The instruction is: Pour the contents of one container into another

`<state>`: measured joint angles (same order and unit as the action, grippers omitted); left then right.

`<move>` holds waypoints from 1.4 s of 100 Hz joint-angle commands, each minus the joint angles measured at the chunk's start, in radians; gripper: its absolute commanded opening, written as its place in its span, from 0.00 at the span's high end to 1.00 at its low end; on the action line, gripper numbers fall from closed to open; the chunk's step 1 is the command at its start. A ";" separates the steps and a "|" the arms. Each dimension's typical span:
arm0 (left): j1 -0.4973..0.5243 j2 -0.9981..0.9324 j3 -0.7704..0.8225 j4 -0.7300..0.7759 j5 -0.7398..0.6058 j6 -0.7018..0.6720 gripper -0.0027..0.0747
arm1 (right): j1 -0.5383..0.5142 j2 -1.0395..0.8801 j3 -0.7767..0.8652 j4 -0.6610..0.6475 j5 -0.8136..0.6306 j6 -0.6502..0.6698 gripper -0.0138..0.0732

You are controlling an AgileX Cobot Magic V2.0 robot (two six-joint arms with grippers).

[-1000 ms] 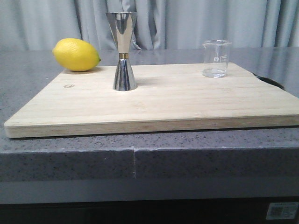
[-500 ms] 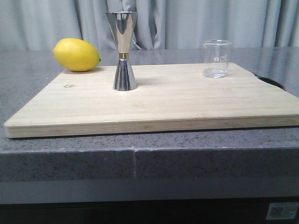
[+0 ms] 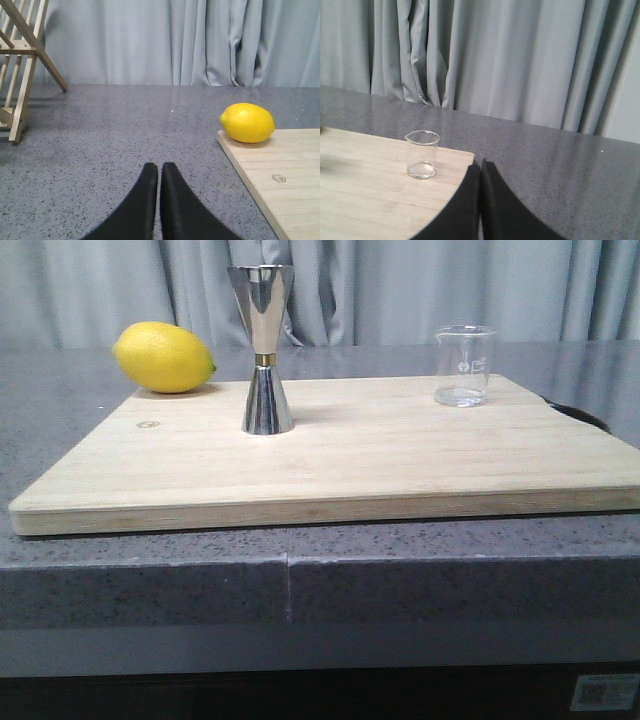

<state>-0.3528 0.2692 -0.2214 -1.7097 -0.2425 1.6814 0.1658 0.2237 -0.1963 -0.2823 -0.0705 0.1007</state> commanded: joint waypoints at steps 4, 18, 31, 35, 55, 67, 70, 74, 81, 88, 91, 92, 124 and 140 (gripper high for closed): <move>-0.005 0.005 -0.026 0.017 0.010 -0.006 0.99 | -0.003 0.006 -0.026 0.002 -0.069 -0.003 0.92; -0.005 0.005 -0.026 0.017 0.010 -0.006 0.99 | -0.003 0.006 -0.026 0.002 -0.069 -0.003 0.92; -0.005 0.005 -0.026 0.017 0.010 -0.006 0.99 | -0.003 0.006 -0.026 0.002 -0.069 -0.003 0.92; -0.005 0.005 -0.026 0.017 0.010 -0.006 0.99 | -0.003 0.006 -0.026 0.002 -0.069 -0.003 0.92; -0.005 0.005 -0.026 0.017 0.010 -0.006 0.99 | -0.003 0.006 -0.026 0.002 -0.069 -0.003 0.92; -0.005 0.005 -0.026 0.027 0.007 0.009 0.99 | -0.003 0.006 -0.026 0.002 -0.069 -0.003 0.92; -0.005 0.005 -0.026 0.060 -0.007 0.032 0.99 | -0.003 0.006 -0.026 0.002 -0.069 -0.003 0.92; -0.005 0.005 -0.026 0.094 -0.033 0.048 0.99 | -0.003 0.006 -0.026 0.002 -0.069 -0.003 0.92; -0.005 0.005 -0.026 0.110 -0.055 0.048 0.99 | -0.003 0.006 -0.026 0.002 -0.069 -0.003 0.92; -0.005 0.005 -0.026 0.133 -0.055 0.048 0.99 | -0.003 0.006 -0.026 0.002 -0.069 -0.003 0.92; -0.005 0.005 -0.026 0.157 -0.056 0.048 0.99 | -0.003 0.006 -0.026 0.002 -0.069 -0.003 0.92; -0.005 0.005 -0.026 0.163 -0.056 0.048 0.99 | -0.003 0.006 -0.026 0.002 -0.069 -0.003 0.92; -0.005 0.001 -0.026 1.027 0.080 -0.913 0.99 | -0.003 0.006 -0.026 0.002 -0.069 -0.003 0.92; -0.005 -0.006 -0.026 1.563 0.206 -1.502 0.99 | -0.003 0.006 -0.026 0.002 -0.069 -0.003 0.92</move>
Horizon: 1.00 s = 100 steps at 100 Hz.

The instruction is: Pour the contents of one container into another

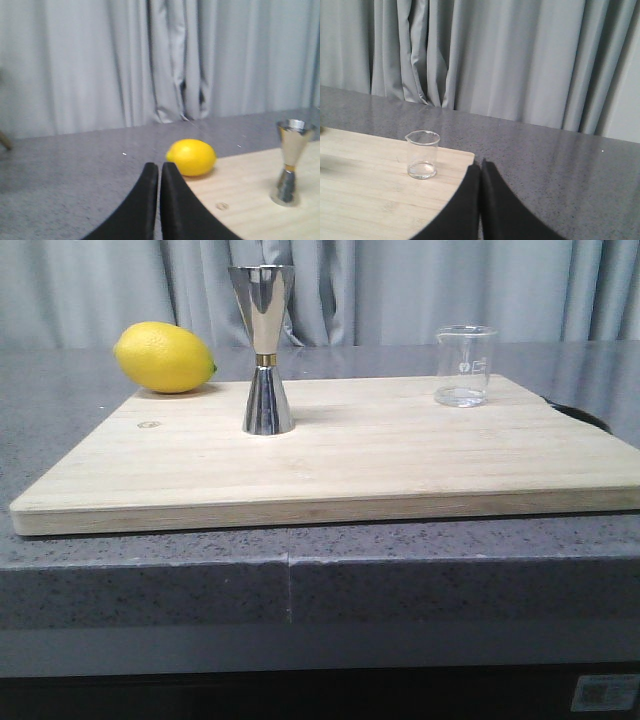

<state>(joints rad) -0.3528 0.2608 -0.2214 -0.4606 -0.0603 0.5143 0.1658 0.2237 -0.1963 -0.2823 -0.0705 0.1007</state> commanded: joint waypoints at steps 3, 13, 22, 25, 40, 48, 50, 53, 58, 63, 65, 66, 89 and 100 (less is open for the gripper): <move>-0.005 -0.005 -0.026 0.404 0.046 -0.458 0.99 | -0.003 0.006 -0.026 0.002 -0.069 -0.003 0.92; -0.005 -0.043 -0.018 0.662 0.052 -0.732 0.99 | -0.003 0.006 -0.026 0.002 -0.069 -0.003 0.92; -0.005 -0.082 0.016 0.738 -0.021 -0.800 0.99 | -0.003 0.006 -0.026 0.002 -0.069 -0.003 0.92; -0.005 -0.099 0.031 0.738 -0.039 -0.800 0.99 | -0.003 0.006 -0.026 0.002 -0.069 -0.003 0.92; 0.032 -0.178 0.141 0.683 -0.097 -0.800 0.99 | -0.003 0.006 -0.026 0.002 -0.069 -0.003 0.92; 0.066 -0.225 0.196 0.664 -0.122 -0.820 0.99 | -0.003 0.006 -0.026 0.002 -0.069 -0.003 0.92; 0.076 -0.232 0.209 0.664 -0.127 -0.826 0.99 | -0.003 0.006 -0.026 0.002 -0.069 -0.003 0.92; 0.091 -0.248 0.222 0.657 -0.130 -0.826 0.99 | -0.003 0.006 -0.026 0.002 -0.069 -0.003 0.92; 0.112 -0.266 0.239 0.638 -0.130 -0.826 0.99 | -0.003 0.006 -0.026 0.002 -0.069 -0.003 0.92; 0.132 -0.282 0.249 0.618 -0.130 -0.826 0.99 | -0.003 0.006 -0.026 0.002 -0.069 -0.003 0.92; 0.141 -0.288 0.252 0.613 -0.130 -0.826 0.99 | -0.003 0.006 -0.026 0.002 -0.069 -0.003 0.92; 0.144 -0.288 0.252 0.613 -0.127 -0.826 0.99 | -0.003 0.006 -0.026 0.002 -0.069 -0.003 0.92; 0.206 -0.290 0.252 0.585 -0.105 -0.826 0.99 | -0.003 0.006 -0.026 0.002 -0.069 -0.003 0.92; 0.206 -0.290 0.252 0.560 -0.103 -0.826 0.99 | -0.003 0.006 -0.026 0.002 -0.069 -0.003 0.92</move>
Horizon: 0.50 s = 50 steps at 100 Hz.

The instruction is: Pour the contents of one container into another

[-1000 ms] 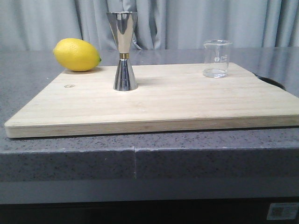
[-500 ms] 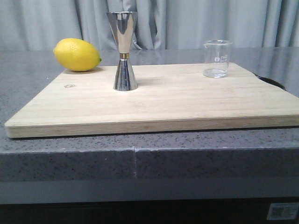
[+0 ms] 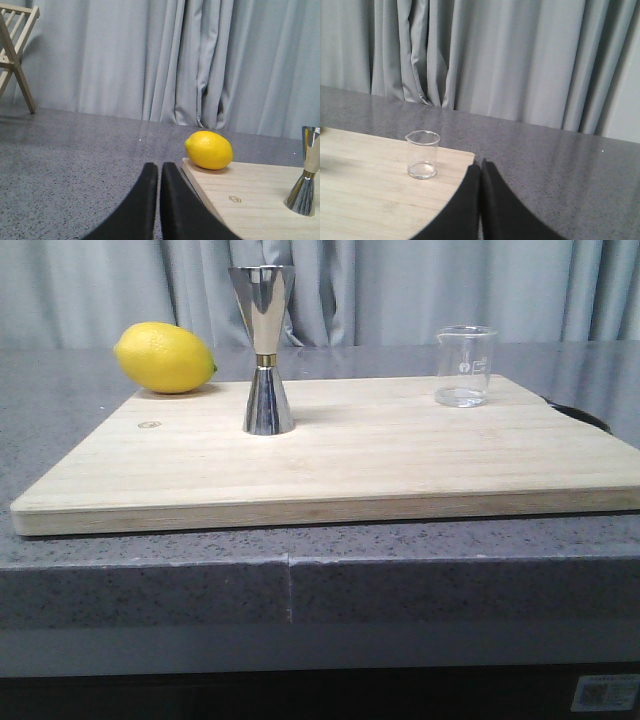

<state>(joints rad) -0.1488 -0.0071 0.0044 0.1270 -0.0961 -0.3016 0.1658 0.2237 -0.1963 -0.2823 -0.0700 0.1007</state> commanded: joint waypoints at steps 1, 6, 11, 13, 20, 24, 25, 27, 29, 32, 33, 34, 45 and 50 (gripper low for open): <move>0.002 -0.022 0.027 -0.027 -0.067 -0.010 0.99 | -0.003 0.006 -0.026 0.002 -0.070 -0.003 0.92; 0.002 -0.022 0.027 -0.027 -0.063 -0.010 0.99 | -0.003 0.006 -0.026 0.002 -0.070 -0.003 0.92; 0.002 -0.022 0.027 -0.029 -0.059 -0.010 0.99 | -0.003 0.006 -0.026 0.002 -0.070 -0.003 0.92; 0.002 -0.022 0.027 -0.029 -0.055 -0.010 0.99 | -0.003 0.006 -0.026 0.002 -0.070 -0.003 0.92; 0.002 -0.022 0.028 -0.050 -0.040 -0.010 0.99 | -0.003 0.006 -0.026 0.002 -0.070 -0.003 0.92; 0.002 -0.022 0.028 -0.053 -0.030 -0.010 0.99 | -0.003 0.006 -0.026 0.002 -0.070 -0.003 0.92; 0.002 -0.022 0.028 -0.053 -0.030 -0.010 0.99 | -0.003 0.006 -0.026 0.002 -0.070 -0.003 0.92; 0.002 -0.022 0.028 -0.051 -0.026 -0.010 0.99 | -0.003 0.006 -0.026 0.002 -0.070 -0.003 0.92; 0.002 -0.022 0.028 -0.048 -0.026 -0.010 0.99 | -0.003 0.006 -0.026 0.002 -0.070 -0.003 0.92; 0.002 -0.022 0.028 -0.043 -0.026 -0.008 0.99 | -0.003 0.006 -0.026 0.002 -0.070 -0.003 0.92; 0.002 -0.022 0.028 -0.040 -0.026 -0.006 0.99 | -0.003 0.006 -0.026 0.002 -0.070 -0.003 0.92; 0.002 -0.022 0.028 -0.038 -0.026 -0.004 0.99 | -0.003 0.006 -0.026 0.002 -0.070 -0.003 0.92; 0.002 -0.022 0.028 0.037 -0.030 0.001 0.99 | -0.003 0.006 -0.026 0.002 -0.070 -0.003 0.92; 0.002 -0.022 0.028 0.074 -0.030 0.001 0.99 | -0.003 0.006 -0.026 0.002 -0.070 -0.003 0.92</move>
<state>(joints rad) -0.1488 -0.0071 0.0044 0.1414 -0.0542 -0.3022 0.1658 0.2237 -0.1963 -0.2823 -0.0700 0.1007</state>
